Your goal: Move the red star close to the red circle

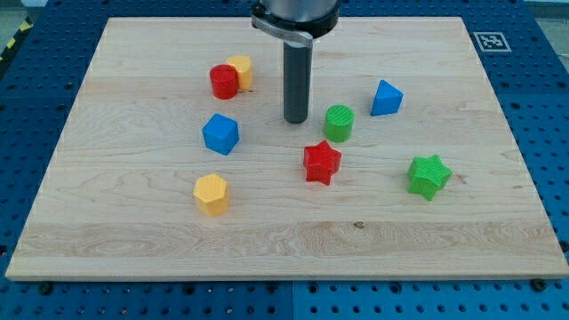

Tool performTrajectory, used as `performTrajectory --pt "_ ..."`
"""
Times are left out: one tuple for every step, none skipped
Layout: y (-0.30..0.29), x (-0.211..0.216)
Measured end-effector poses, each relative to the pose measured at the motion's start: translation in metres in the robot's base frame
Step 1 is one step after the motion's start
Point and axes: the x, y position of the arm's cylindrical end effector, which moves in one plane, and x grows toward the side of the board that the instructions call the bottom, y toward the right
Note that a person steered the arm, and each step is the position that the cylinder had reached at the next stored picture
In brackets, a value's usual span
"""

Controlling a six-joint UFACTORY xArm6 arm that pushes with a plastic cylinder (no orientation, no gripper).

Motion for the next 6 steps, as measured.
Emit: performTrajectory --pt "0.006 0.024" --pt "0.020 0.035" --pt "0.056 0.035" --pt "0.085 0.035" --pt "0.088 0.055" --pt "0.088 0.082"
